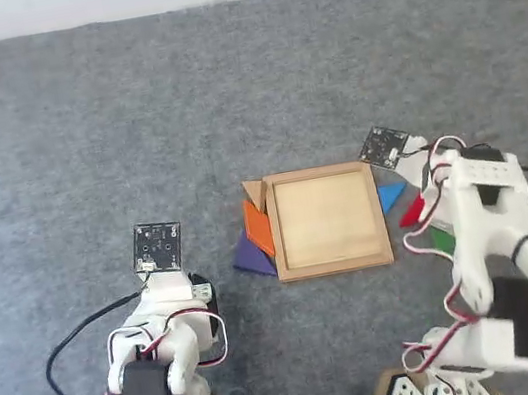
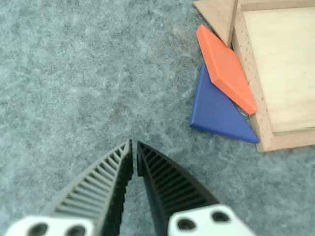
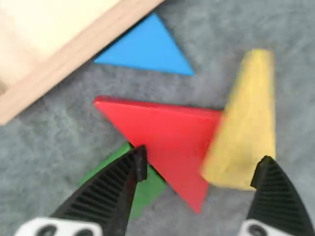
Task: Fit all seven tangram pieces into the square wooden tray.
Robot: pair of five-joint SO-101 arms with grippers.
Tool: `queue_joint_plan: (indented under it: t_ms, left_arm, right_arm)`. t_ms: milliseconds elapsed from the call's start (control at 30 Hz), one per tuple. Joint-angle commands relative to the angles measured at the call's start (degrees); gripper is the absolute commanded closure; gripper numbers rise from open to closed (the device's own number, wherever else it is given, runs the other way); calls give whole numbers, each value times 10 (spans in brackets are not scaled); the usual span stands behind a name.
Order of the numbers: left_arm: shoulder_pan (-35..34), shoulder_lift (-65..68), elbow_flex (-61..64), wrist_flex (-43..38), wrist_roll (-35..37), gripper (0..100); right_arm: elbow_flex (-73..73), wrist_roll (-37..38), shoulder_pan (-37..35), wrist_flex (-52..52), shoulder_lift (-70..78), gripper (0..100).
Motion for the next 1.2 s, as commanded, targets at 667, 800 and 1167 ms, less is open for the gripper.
queue_joint_plan:
  t_ms: [667, 800, 1167]
  left_arm:
    - [-3, -11, -7, 4, -4, 986]
    - [-3, -11, -7, 4, -4, 986]
    - [-3, -11, -7, 4, -4, 986]
  right_arm:
    - [-218, 7, 43, 6, 196, 751]
    - [-232, 7, 40, 6, 200, 833]
    - [-247, -26, 44, 6, 196, 961]
